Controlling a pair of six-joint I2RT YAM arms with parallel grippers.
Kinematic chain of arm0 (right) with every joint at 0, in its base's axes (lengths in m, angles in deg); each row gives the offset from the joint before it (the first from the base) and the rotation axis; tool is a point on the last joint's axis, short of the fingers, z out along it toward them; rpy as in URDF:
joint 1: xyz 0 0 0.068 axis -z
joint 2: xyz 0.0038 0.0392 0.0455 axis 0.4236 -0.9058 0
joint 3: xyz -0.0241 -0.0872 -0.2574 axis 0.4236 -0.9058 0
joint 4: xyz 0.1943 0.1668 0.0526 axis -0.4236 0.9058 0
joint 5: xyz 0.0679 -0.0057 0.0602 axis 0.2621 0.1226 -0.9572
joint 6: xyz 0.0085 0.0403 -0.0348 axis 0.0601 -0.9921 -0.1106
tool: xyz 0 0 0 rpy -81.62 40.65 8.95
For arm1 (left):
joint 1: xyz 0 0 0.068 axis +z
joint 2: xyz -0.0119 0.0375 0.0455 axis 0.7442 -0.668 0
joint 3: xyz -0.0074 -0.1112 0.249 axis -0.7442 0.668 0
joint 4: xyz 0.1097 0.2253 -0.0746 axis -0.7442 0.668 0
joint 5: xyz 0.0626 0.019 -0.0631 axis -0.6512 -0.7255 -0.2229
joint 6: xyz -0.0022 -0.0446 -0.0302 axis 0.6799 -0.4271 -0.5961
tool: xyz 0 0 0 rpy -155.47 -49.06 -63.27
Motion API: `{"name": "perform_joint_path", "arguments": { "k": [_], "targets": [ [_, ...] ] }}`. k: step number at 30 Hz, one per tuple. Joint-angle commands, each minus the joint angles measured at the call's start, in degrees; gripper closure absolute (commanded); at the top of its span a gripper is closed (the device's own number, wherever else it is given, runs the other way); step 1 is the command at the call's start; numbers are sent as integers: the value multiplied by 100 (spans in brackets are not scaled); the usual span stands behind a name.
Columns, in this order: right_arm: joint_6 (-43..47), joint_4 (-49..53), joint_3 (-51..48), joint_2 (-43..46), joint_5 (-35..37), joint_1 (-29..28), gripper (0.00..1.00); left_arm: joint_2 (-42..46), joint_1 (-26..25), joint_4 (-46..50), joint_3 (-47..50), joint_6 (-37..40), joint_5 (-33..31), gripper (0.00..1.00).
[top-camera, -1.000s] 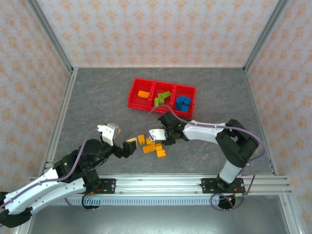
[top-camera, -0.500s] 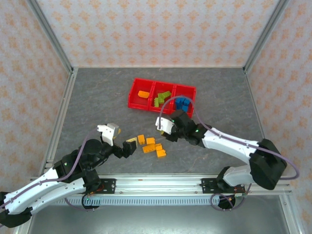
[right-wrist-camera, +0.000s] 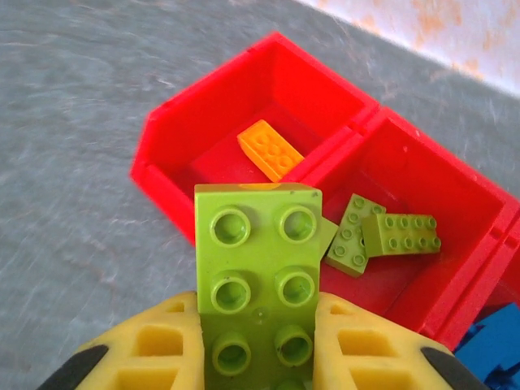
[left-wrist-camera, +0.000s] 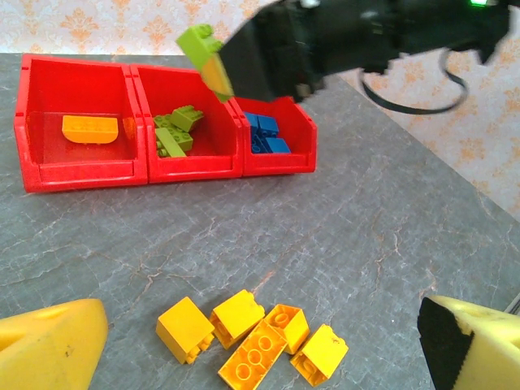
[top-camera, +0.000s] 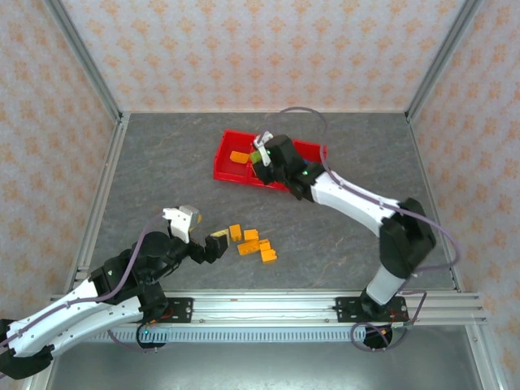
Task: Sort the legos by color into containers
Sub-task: Place the lego in the container.
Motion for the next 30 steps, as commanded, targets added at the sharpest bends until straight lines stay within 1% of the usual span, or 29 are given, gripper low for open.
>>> {"name": "perform_joint_path", "arguments": {
  "k": [1, 5, 9, 12, 19, 20, 23, 25, 26, 30],
  "targets": [
    [-850, 972, 627, -614, 429, 58, 100, 50, -16, -12, 51, -3, -63, 1],
    [-1297, 1249, 1141, -1156, 695, 179, 100, 93, -20, -2, 55, -14, -79, 1],
    [-1593, 1412, 1489, -1500, 702, 382, 100, 89, -20, -5, 58, -9, -78, 1],
    [-1669, 1576, 1657, -1730, 863, 410, 97, 49, -25, -20, 55, -5, -18, 1],
    [-1697, 1517, 1709, -1975, 825, 412, 80, -37, -25, -55, 64, 16, 52, 1],
    [-1703, 1509, 1698, -1987, 841, 417, 75, -61, -20, -55, 64, 21, 59, 1],
    [-1745, 1470, 1660, -1962, 899, 417, 67, -96, -23, -64, 64, 21, 78, 1],
    [-1788, 1395, 1581, -1890, 968, 419, 58, -107, -23, -73, 64, 21, 91, 1],
    [-1797, 1321, 1533, -1831, 992, 418, 55, -107, -26, -73, 64, 21, 83, 1],
    [-1875, 1082, 1284, -1555, 954, 408, 49, -140, -24, -73, 64, 21, 78, 1]
  ]
}}
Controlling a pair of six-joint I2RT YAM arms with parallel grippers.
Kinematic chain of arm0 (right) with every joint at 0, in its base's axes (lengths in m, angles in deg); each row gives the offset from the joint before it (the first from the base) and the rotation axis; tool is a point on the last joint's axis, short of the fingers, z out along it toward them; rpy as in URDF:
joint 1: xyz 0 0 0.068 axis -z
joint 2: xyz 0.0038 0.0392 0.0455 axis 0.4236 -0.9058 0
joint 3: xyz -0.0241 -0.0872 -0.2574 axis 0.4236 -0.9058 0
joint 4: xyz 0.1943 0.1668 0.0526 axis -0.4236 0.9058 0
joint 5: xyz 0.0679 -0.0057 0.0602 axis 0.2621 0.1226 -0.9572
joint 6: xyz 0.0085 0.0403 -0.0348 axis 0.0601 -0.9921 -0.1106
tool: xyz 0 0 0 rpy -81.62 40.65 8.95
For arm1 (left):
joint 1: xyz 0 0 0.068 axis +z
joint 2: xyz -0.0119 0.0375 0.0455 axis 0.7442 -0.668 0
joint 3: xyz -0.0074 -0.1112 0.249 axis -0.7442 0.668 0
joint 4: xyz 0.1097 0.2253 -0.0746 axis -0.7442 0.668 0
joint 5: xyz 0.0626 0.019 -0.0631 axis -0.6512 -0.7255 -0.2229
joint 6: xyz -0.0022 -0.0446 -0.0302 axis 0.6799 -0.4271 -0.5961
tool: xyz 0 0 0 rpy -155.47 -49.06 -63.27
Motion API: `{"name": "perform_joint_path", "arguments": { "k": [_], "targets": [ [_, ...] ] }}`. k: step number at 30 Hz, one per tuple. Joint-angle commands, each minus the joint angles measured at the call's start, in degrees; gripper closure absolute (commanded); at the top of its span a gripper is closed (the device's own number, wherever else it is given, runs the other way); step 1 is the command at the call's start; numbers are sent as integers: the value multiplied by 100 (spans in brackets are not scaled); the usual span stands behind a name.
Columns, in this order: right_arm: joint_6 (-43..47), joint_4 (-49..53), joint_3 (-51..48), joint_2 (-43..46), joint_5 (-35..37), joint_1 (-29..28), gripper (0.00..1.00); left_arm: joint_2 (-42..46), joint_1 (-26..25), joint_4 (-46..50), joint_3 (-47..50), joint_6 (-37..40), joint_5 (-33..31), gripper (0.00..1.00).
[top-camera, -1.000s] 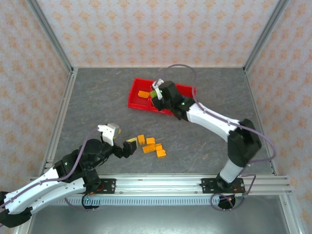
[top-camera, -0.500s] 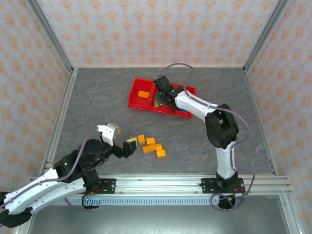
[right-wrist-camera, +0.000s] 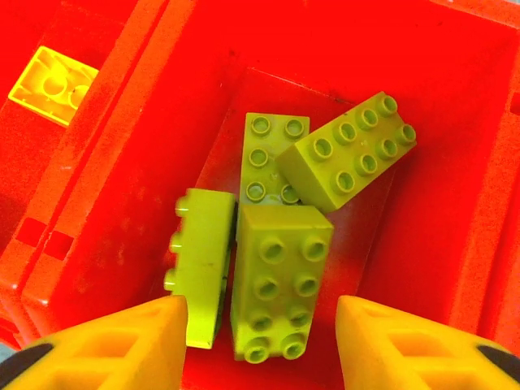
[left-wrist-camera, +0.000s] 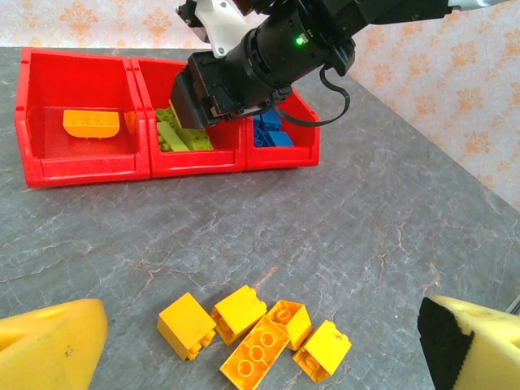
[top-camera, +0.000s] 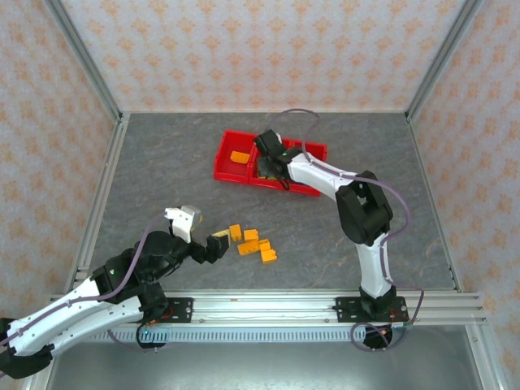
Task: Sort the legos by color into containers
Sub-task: Place the lego in the container.
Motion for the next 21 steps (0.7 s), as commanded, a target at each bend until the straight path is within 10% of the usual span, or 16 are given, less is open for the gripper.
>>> {"name": "perform_joint_path", "arguments": {
  "k": [1, 21],
  "targets": [
    [-188, -149, -210, 434, 256, -12, 48, -42, -23, -73, 65, 21, 55, 1],
    [-1436, -364, -1867, 2470, -973, -360, 13, -233, -12, -21, 38, -71, -182, 1]
  ]
}}
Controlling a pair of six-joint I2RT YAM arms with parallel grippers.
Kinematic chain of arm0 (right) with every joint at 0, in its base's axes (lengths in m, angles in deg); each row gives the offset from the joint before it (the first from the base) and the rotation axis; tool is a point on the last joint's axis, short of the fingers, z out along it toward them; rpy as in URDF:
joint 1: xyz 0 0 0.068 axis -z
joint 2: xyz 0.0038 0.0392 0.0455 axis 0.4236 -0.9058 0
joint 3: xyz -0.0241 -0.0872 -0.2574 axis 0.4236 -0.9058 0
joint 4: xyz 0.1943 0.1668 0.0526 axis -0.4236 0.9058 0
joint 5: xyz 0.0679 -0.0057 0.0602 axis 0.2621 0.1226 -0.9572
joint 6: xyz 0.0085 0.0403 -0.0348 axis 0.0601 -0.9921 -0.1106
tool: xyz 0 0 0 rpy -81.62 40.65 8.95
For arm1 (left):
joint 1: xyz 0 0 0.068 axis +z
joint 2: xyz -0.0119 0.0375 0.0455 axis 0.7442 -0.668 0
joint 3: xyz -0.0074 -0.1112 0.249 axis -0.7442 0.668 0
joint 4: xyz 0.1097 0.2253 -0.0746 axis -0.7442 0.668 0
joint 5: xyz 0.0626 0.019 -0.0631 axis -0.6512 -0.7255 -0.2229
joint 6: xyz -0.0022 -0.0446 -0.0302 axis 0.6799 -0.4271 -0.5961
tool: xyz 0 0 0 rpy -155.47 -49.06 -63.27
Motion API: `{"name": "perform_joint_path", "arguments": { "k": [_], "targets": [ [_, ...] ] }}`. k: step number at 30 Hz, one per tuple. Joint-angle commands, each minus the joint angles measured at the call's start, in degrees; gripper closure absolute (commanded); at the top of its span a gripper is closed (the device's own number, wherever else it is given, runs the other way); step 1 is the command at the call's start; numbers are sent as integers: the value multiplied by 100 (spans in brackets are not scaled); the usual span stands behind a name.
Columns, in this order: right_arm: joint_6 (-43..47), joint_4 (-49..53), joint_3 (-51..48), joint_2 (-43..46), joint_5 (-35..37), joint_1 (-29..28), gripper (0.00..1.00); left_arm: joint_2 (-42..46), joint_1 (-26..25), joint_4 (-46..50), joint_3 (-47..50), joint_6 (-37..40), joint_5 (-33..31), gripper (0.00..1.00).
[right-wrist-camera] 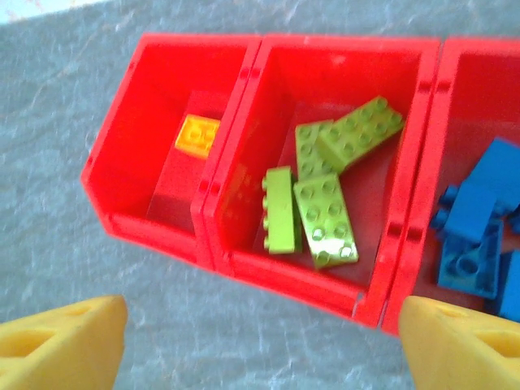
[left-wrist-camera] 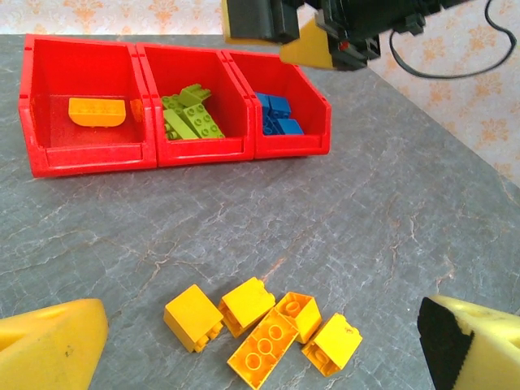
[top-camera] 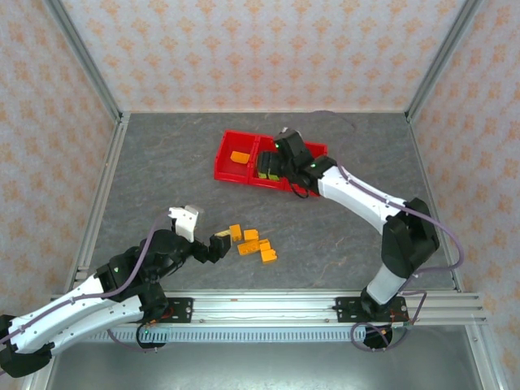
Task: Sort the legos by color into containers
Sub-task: Place the lego in the container, then pick up the lego from the bottom-center of the table.
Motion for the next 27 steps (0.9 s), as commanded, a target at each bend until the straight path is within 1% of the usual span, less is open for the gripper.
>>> {"name": "perform_joint_path", "arguments": {
  "k": [1, 3, 4, 8, 13, 16, 18, 21, 23, 25, 27],
  "targets": [
    [-172, 236, -281, 200, -384, -309, 11, 7, -10, -20, 38, -65, -141, 1],
    [-189, 498, -319, 177, -514, -478, 2, 28, -19, -20, 38, -67, -150, 1],
    [-229, 595, -359, 158, -541, -574, 0, 38, -12, -16, 39, -65, -167, 1],
    [-411, 713, -503, 95, -539, -1010, 0, 126, -12, 14, 11, -84, -289, 1],
    [-513, 1002, -174, -353, -363, -1556, 0, 373, -16, 91, -49, -96, -466, 1],
    [-566, 1091, 73, -718, -286, -1809, 0, 625, -16, 254, -212, -429, -790, 1],
    [-547, 1232, 333, -1045, -293, -1962, 0, 848, -14, 371, -356, -743, -826, 1],
    [-453, 1498, 820, -1566, -201, -2193, 5, 1275, -13, 714, -505, -1284, -981, 1],
    [-385, 1648, 1142, -1878, -194, -2307, 9, 1526, -18, 1133, -649, -1753, -1148, 1],
    [-336, 1749, 1352, -2085, -194, -2372, 14, 1750, -19, 1546, -771, -2184, -1276, 1],
    [-307, 1797, 1466, -2210, -202, -2392, 19, 1953, -18, 1790, -887, -2453, -1302, 1]
  ]
}}
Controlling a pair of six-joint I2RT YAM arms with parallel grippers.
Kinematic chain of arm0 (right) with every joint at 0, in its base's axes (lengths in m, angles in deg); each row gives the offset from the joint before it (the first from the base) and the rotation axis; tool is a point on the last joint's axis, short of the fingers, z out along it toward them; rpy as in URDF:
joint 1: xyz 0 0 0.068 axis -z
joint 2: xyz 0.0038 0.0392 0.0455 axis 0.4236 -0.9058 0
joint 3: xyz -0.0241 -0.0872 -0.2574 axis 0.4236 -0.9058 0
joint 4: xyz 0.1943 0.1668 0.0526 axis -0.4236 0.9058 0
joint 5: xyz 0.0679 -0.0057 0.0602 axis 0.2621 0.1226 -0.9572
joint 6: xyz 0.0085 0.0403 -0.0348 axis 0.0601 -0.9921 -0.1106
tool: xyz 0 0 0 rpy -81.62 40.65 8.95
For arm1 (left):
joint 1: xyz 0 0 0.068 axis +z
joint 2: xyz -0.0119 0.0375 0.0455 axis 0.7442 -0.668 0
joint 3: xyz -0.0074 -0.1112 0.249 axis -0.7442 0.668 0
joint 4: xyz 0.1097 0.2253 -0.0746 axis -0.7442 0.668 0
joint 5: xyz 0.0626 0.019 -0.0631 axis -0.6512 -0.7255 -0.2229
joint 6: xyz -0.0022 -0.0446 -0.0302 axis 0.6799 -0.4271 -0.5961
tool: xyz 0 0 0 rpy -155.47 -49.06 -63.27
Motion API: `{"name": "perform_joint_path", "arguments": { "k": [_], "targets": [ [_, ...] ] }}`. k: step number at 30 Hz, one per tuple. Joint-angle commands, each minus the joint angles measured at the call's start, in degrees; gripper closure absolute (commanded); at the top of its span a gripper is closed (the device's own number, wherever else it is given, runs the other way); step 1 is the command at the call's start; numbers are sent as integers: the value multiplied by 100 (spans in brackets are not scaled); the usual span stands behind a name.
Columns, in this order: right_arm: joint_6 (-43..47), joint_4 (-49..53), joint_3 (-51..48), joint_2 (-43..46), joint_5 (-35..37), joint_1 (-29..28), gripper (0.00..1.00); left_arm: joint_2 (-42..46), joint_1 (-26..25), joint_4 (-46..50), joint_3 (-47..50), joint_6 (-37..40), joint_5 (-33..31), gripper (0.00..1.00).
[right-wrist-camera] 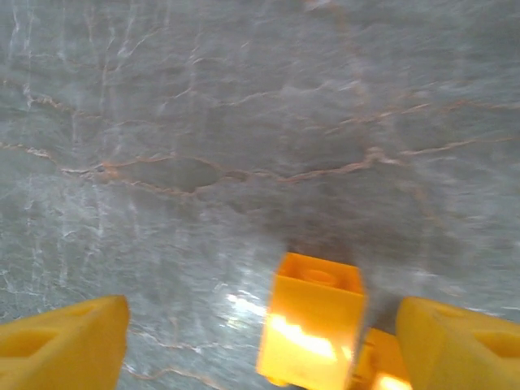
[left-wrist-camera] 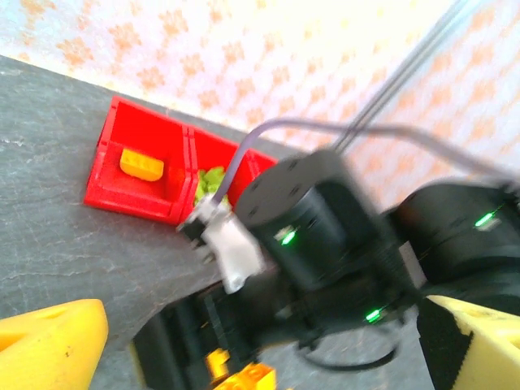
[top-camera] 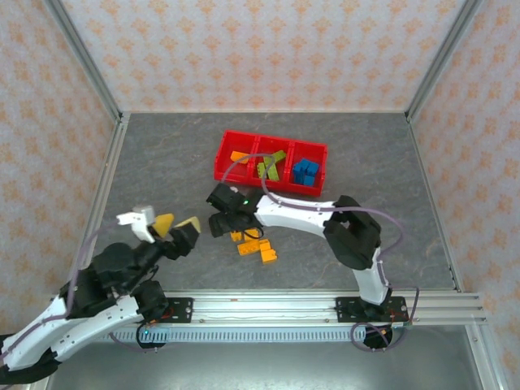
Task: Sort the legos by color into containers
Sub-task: Pick up the lego from the bottom-center of the table.
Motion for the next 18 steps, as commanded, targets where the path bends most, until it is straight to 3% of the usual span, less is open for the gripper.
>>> {"name": "perform_joint_path", "arguments": {
  "k": [1, 12, 18],
  "targets": [
    [67, 451, 250, -186, 171, -86, 21, 309, -18, 765, -303, -890, -335, 1],
    [95, 762, 362, -499, 494, -91, 27, 294, -6, 1143, -807, -829, -246, 1],
    [113, 1056, 397, -628, 922, -89, 27, 176, -9, 2049, -1057, -1066, -389, 1]
  ]
}}
